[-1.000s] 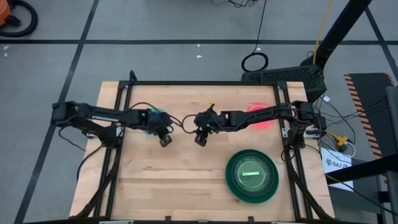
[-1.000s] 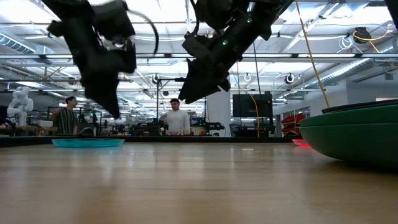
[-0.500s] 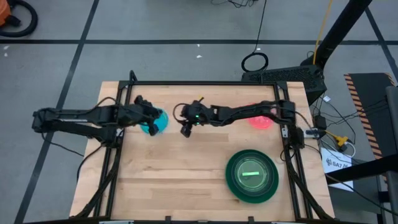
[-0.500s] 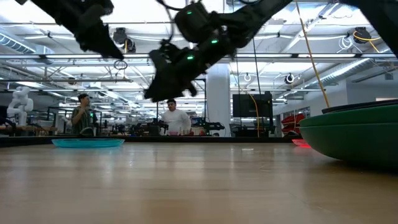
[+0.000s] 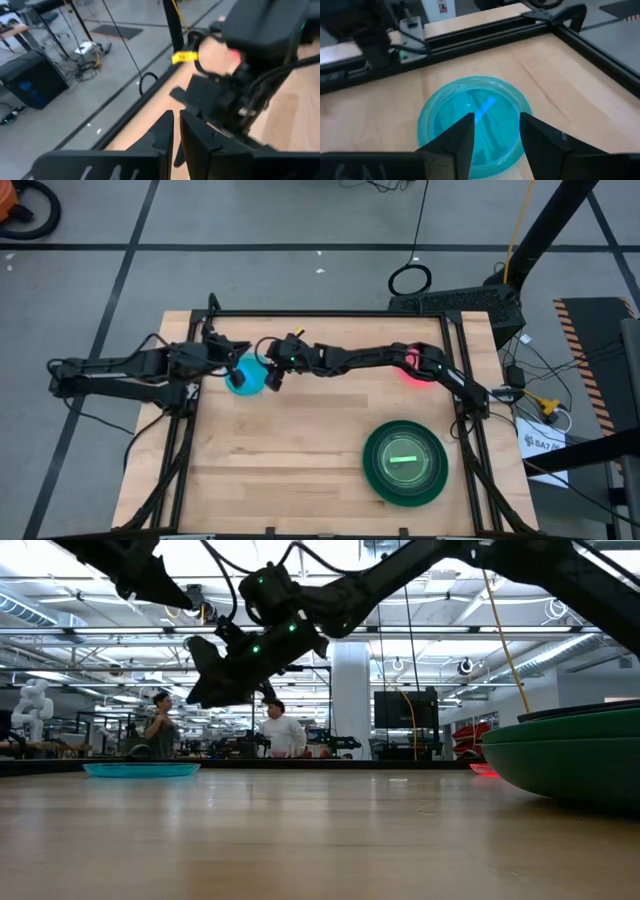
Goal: Stack plastic plates
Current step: Stack the blue plate on top of the light green plate
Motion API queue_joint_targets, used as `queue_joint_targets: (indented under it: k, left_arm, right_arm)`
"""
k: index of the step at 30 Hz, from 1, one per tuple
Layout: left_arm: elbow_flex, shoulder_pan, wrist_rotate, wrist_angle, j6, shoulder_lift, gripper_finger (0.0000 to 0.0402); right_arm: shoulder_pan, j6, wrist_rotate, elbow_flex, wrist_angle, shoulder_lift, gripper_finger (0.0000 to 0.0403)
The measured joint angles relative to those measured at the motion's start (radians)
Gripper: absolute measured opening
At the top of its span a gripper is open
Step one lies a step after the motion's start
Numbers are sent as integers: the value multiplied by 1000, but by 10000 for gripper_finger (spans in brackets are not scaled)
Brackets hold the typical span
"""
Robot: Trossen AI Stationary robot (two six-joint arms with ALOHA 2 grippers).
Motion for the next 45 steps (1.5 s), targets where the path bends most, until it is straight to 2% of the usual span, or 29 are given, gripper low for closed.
queue_joint_targets:
  k: [5,9,15,19,29,35,45]
  left_arm:
    - [0,0,-5,0,18,-24,39]
    - [0,0,-5,-7,19,-29,39]
    - [0,0,-5,-34,25,-29,39]
    - [0,0,-5,-41,27,-29,39]
    - [0,0,-5,-39,33,-29,39]
    - [0,0,-4,-39,33,-28,39]
    - [0,0,-4,-37,32,-29,39]
  right_arm:
    - [-30,37,-4,10,52,56,148]
    - [-39,-16,-29,9,67,99,148]
    - [-36,-61,-29,9,51,103,149]
    - [-37,-66,-28,9,54,103,163]
    - [-37,59,-19,9,88,169,210]
    - [-37,89,26,9,88,170,214]
    - [-37,126,28,9,98,195,215]
